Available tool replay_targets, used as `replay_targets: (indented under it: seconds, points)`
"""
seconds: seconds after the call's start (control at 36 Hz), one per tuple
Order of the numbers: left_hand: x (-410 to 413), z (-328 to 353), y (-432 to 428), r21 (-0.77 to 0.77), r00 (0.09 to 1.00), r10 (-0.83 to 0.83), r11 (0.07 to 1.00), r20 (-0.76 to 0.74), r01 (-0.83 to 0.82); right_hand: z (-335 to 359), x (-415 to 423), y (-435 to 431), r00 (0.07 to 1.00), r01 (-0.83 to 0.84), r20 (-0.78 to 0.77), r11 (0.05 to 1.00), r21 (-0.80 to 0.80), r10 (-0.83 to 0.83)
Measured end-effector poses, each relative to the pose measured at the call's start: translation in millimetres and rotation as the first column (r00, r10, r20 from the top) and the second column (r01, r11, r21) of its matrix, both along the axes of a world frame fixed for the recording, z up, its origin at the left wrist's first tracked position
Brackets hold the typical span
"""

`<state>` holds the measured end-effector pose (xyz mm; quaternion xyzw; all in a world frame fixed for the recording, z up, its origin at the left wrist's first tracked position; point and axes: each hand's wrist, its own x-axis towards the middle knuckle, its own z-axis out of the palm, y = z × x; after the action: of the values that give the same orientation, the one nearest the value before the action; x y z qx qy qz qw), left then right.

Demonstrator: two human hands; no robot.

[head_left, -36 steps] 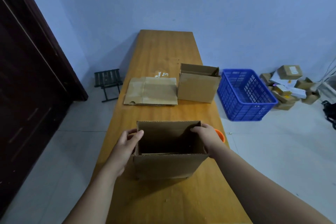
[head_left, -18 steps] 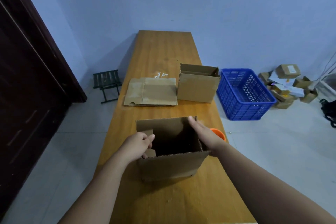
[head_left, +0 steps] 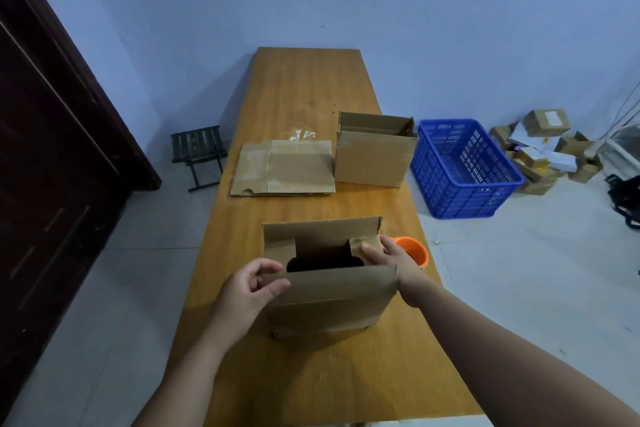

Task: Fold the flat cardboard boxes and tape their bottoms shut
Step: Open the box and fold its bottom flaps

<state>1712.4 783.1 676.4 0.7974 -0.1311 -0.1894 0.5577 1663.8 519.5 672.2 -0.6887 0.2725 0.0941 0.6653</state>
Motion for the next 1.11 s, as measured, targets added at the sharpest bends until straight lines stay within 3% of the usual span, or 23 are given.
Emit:
replay_targets:
  seconds: [0.17,0.31,0.39,0.5,0.58,0.67,0.78,0.86,0.97,1.11]
  points:
    - [-6,-13,-15,0.05,0.934,0.275,0.955,0.228,-0.293,-5,-2,-3,0.995,0.103,-0.034,0.981,0.167,-0.099]
    - [-1,-24,-17,0.068,0.923,0.354,0.928,0.15,-0.367,2,9,-7,0.977,0.206,-0.013,0.925,0.321,-0.213]
    - [-1,-25,-19,0.034,0.931,0.35,0.934,0.105,-0.355,6,15,-12,0.965,0.255,-0.041,0.892,0.373,-0.258]
    - [0,-20,-21,-0.035,0.967,0.251,0.968,0.049,-0.249,6,11,-13,0.98,0.2,-0.075,0.936,0.288,-0.186]
    - [4,-16,-22,-0.004,0.989,0.101,0.995,0.11,-0.102,6,9,-12,0.991,0.126,-0.065,0.966,0.224,-0.114]
    - [5,-18,-22,0.053,0.989,0.014,0.998,0.15,-0.022,8,9,-11,0.984,0.127,-0.148,0.979,0.16,-0.104]
    - [1,-20,-22,0.043,0.999,0.043,0.998,0.019,-0.044,7,0,-13,0.956,0.0,-0.287,0.972,0.236,0.069]
    - [1,-18,-24,-0.015,0.993,0.066,0.998,-0.1,-0.068,11,-3,-16,0.92,-0.003,-0.366,0.94,0.342,0.136]
    - [1,-10,-29,-0.142,0.955,0.094,0.98,-0.283,-0.138,16,-3,-13,0.918,0.053,-0.382,0.922,0.383,0.105]
    - [15,1,-18,-0.224,0.824,0.027,0.957,-0.567,-0.185,18,-7,-8,0.921,0.148,-0.389,0.904,0.401,0.022]
